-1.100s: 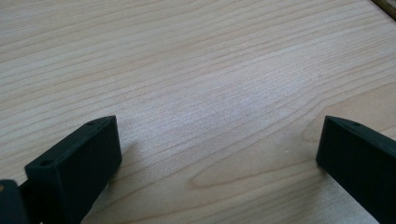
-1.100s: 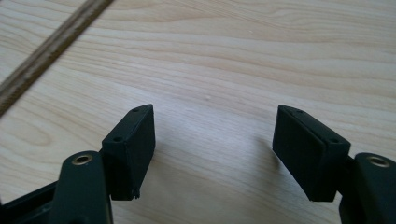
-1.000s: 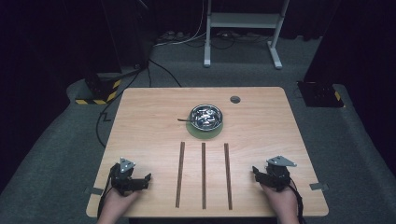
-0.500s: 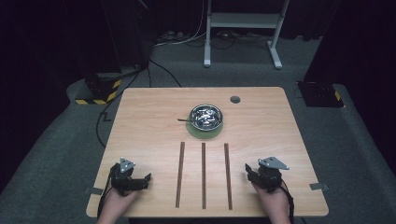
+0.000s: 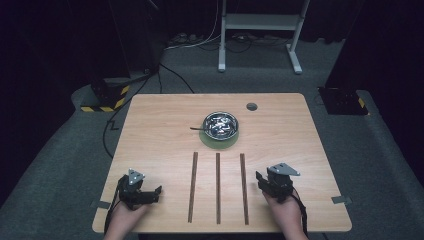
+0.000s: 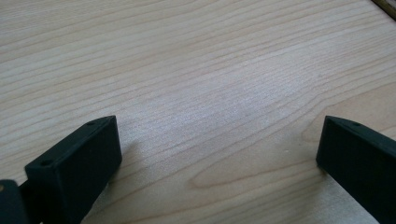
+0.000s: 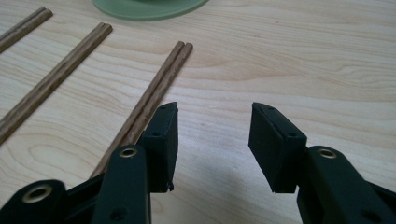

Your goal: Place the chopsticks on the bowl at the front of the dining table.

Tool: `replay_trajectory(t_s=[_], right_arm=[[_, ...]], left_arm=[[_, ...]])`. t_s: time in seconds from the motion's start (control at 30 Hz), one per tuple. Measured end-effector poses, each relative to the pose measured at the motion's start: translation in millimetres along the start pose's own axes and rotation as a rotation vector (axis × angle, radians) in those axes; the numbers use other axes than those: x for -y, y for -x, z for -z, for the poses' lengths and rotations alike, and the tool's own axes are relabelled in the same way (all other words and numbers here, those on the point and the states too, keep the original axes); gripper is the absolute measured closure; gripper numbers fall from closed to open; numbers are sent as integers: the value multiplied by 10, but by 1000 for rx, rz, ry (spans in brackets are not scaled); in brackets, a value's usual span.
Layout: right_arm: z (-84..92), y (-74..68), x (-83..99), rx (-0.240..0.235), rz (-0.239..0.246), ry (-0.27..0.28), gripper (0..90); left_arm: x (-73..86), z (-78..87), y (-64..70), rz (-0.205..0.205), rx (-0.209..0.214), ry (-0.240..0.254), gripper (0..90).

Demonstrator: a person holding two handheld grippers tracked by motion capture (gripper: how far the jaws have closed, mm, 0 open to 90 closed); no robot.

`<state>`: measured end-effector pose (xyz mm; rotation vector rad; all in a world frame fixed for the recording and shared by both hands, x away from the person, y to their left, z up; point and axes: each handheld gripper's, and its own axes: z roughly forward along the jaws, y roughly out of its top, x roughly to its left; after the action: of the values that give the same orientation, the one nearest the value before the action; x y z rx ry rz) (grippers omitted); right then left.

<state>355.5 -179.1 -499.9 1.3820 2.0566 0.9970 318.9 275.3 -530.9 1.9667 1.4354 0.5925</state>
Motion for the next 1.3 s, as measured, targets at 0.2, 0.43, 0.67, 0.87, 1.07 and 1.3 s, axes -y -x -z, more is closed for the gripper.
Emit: replay_trajectory(t_s=[0.2,0.43,0.67,0.87,1.07,1.3], right_arm=[[-33,-97,-82,4,9,1,530],[-87,-188,-114,-9,26,-4,543],[-106,-225,-140,-37,35,-21,566],[-143,-289,-161,-30,40,-24,589],[-236,-346,-124,-25,62,-40,676],[-282,-390,-108,-30,62,-50,678]], left_arm=[[0,0,0,0,0,0,1],[0,0,0,0,0,0,1],[0,0,0,0,0,0,1],[0,0,0,0,0,0,1],[-1,-2,-2,-3,1,1,1],[-1,-1,-1,-1,1,0,1]])
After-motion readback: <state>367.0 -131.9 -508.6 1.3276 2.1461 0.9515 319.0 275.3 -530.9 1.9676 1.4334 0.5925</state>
